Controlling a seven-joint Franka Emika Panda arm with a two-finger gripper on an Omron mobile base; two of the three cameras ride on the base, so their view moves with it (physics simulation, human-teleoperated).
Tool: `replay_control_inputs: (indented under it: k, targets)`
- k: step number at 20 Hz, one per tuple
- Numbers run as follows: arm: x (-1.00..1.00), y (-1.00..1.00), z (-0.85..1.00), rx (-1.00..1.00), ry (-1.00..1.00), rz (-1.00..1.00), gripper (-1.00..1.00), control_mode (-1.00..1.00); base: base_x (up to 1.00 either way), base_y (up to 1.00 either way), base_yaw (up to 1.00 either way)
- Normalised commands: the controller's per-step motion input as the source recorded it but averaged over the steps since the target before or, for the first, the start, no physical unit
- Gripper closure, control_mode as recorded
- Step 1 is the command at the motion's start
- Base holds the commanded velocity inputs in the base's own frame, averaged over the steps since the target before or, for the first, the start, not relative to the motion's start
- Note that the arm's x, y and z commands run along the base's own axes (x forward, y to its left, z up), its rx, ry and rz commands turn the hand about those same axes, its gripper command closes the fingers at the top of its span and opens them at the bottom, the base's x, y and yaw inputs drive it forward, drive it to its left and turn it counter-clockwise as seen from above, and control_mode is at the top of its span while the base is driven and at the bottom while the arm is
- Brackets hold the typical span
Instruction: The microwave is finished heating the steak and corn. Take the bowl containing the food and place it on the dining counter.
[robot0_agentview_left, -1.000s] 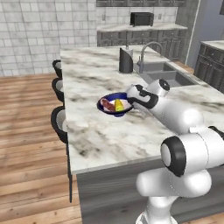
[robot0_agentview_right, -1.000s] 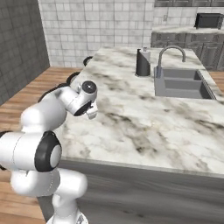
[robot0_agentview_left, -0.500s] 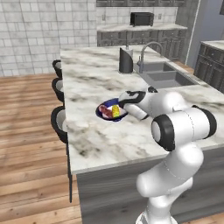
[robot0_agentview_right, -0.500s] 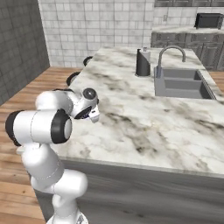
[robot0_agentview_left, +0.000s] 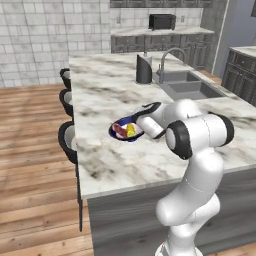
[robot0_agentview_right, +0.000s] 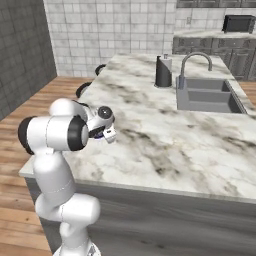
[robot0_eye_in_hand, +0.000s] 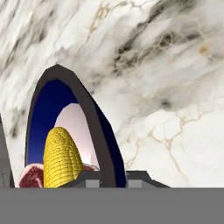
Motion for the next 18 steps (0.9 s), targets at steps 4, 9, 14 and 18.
replay_control_inputs:
  k: [4,9,14,18]
  targets:
    - [0.22,0.0,-0.45,0.0,0.0,0.0,1.0,-1.0,0.0,0.0,0.0]
    - [0.11,0.0,-0.46,0.0,0.0,0.0,1.0,-1.0,0.0,0.0,0.0]
    - [-0.01,0.0,-0.06,0.0,0.0,0.0,-1.0,-1.0,0.0,0.0,0.0]
    - [-0.28,-0.01,0.22,0.01,-0.05,0.0,-1.0,-1.0,0.0,0.0,0.0]
